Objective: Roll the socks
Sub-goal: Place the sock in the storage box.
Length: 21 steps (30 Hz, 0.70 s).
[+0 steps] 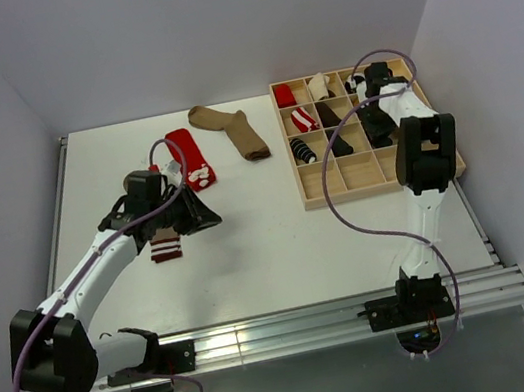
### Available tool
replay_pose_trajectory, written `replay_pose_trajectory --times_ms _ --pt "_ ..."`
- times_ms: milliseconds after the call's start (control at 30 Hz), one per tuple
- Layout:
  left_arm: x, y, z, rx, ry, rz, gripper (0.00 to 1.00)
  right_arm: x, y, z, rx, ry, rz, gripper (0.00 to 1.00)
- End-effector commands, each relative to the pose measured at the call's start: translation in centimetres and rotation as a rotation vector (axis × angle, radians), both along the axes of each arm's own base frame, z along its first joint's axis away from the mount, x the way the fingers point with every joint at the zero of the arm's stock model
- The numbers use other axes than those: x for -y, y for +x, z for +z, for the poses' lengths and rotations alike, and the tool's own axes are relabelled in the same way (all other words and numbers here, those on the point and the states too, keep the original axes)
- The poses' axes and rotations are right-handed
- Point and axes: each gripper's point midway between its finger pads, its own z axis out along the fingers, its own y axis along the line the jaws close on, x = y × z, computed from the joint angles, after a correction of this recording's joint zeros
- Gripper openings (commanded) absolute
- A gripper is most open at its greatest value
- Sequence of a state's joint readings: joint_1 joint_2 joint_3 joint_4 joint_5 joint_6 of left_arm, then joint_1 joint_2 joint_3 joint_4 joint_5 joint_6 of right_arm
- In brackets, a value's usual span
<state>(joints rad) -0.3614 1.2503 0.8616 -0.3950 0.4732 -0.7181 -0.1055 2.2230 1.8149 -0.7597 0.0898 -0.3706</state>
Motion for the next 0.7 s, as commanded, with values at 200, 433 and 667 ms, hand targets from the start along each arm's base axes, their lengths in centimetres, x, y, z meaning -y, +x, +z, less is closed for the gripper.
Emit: replay_pose_trajectory --times_ms 200,433,667 --pt "0.2 1.3 1.9 0.05 0.015 -0.03 0.29 -2.0 -1.4 -1.6 -0.084 0.146 0.01 0.17" --pt "0.1 1.8 2.3 0.054 0.041 -0.034 0.29 -2.6 -1.2 0.8 -0.056 0.169 0.049 0.49" --pt "-0.1 2.2 1.7 0.053 0.06 -0.015 0.3 -2.5 -1.0 3.0 -0.028 0.162 0.057 0.59"
